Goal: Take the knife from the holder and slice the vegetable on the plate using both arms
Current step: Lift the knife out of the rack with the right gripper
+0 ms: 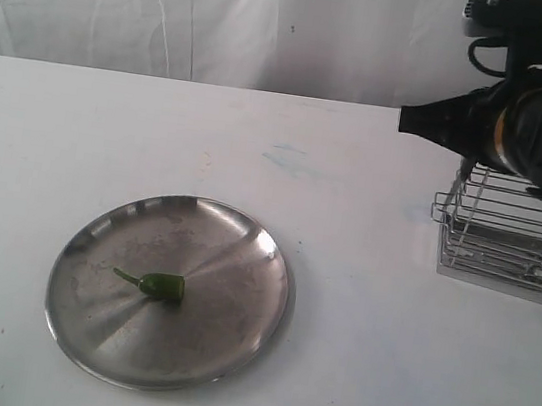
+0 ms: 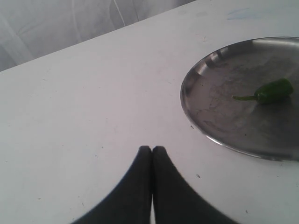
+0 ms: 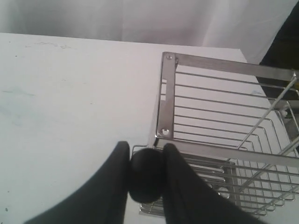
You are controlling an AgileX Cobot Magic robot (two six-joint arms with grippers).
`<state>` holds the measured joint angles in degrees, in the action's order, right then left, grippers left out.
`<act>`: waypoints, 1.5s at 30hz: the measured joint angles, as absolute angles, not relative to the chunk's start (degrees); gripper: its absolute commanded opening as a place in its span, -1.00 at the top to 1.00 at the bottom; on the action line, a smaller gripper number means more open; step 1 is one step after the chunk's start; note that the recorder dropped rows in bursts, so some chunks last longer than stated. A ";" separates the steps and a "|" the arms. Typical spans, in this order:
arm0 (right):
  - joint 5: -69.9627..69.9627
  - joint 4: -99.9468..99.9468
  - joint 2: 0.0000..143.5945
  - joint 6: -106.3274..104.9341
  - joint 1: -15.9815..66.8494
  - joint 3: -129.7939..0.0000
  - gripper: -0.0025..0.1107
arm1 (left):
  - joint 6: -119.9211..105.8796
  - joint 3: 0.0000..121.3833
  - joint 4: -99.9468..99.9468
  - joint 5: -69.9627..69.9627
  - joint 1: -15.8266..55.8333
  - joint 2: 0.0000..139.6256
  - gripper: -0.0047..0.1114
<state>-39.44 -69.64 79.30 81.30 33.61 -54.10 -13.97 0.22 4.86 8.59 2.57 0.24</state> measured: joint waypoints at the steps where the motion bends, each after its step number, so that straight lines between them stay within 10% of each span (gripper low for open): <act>1: -39.17 -68.24 78.49 79.95 33.61 -54.10 0.96 | -13.97 0.22 4.86 8.59 2.57 0.24 0.92; 24: -34.68 -43.61 57.02 52.33 33.61 -54.10 0.96 | -13.97 0.22 4.86 8.59 2.57 0.24 0.92; 45: 6.59 -32.85 54.31 67.27 33.61 -34.51 0.96 | -13.97 0.22 4.86 8.59 3.73 0.24 0.92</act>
<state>6.59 -32.85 54.31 67.27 33.61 -34.51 -13.97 0.22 4.86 8.59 3.73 0.24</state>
